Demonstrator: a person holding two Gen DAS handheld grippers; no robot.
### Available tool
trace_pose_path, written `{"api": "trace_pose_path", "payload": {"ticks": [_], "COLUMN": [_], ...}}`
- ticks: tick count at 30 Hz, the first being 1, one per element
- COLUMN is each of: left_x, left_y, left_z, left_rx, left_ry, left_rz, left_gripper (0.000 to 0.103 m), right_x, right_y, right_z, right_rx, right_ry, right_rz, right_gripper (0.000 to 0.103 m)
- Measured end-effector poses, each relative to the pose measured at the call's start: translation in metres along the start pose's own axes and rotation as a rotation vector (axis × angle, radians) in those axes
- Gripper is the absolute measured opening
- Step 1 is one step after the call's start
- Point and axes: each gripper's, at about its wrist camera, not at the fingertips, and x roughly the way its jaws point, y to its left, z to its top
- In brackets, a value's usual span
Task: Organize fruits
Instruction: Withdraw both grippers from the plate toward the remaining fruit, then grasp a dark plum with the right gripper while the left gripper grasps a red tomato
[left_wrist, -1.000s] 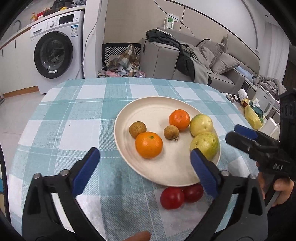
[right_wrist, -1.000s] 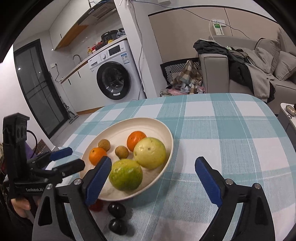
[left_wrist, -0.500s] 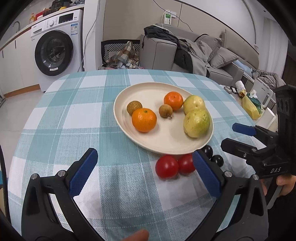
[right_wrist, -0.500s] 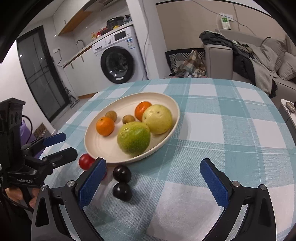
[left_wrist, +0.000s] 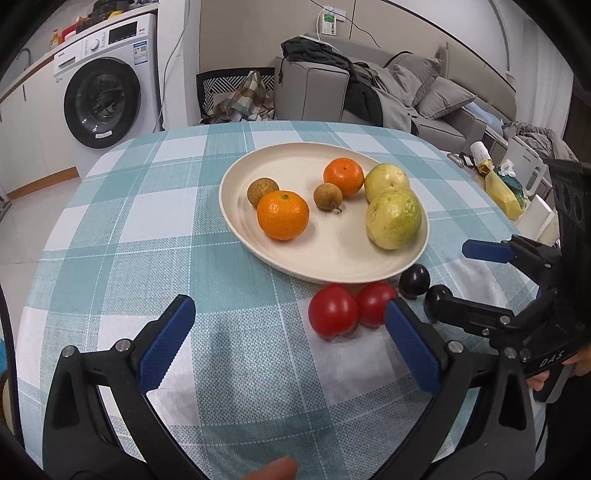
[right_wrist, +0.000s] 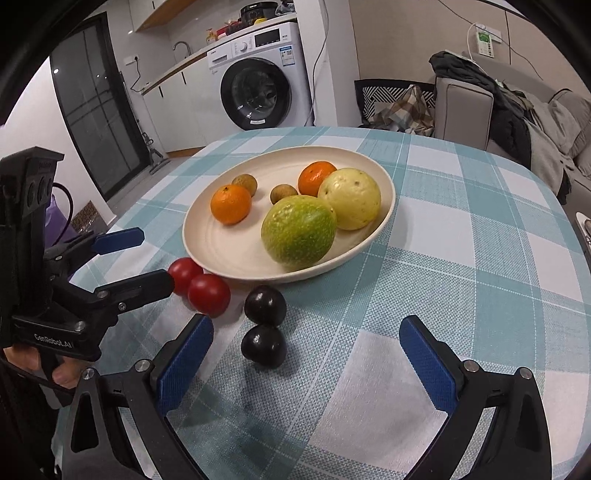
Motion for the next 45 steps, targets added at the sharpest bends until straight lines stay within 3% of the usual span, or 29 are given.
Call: {"api": "trace_pose_path", "payload": {"ticks": [7,10,12,17,26,36,45], "left_x": [0.002,0.003,0.003,0.004,0.005,0.011,0.014], "left_y": [0.001,0.004,0.006,0.006,0.003,0.007,0.013], "left_z": [0.0,0.001,0.001,0.001,0.0,-0.001,-0.001], "left_rx": [-0.002,-0.016,-0.02,-0.02,-0.012,-0.025,-0.046], "left_ry": [0.001,0.001,0.003,0.006,0.017,0.04,0.047], "left_rz": [0.013,0.004,0.004,0.004,-0.004,-0.009,0.01], "left_gripper": [0.102,0.102,0.102,0.102,0.102,0.102,0.102], "right_x": [0.003,0.005,0.006,0.005,0.006,0.004,-0.003], "right_y": [0.008,0.012,0.015,0.022,0.026,0.028,0.028], "right_z": [-0.003,-0.004,-0.005,-0.007,-0.01,-0.01,-0.009], "right_rx": [-0.044,-0.06,-0.064,-0.09,-0.115,-0.146,-0.148], "right_ry": [0.042,0.057,0.068,0.073,0.066,0.061,0.034], "right_rz": [0.021,0.058,0.075,0.115,0.115,0.089,0.117], "right_gripper": [0.1,0.088,0.074,0.059,0.052,0.029,0.026]}}
